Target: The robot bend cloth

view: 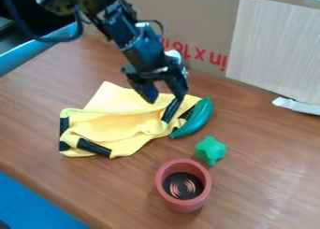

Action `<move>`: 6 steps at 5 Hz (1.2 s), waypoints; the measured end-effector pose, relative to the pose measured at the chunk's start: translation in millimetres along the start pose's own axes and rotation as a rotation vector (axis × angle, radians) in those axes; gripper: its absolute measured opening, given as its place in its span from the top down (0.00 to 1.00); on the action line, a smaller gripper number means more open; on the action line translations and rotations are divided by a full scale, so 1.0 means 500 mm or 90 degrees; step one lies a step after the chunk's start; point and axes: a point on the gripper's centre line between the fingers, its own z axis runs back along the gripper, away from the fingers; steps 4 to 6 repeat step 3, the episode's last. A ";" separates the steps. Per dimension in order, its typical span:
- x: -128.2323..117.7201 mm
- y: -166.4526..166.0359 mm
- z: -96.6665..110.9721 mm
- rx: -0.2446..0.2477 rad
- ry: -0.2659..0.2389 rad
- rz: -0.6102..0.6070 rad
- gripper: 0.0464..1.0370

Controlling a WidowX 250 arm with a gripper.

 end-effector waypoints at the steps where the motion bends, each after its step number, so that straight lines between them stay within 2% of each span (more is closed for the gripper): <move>1: -0.012 -0.013 0.043 -0.045 0.019 -0.023 0.04; 2: -0.033 0.010 0.087 -0.075 0.046 -0.025 0.04; 3: -0.046 0.032 0.152 -0.087 0.037 -0.047 0.04; 6: -0.046 0.032 0.152 -0.087 0.037 -0.047 0.04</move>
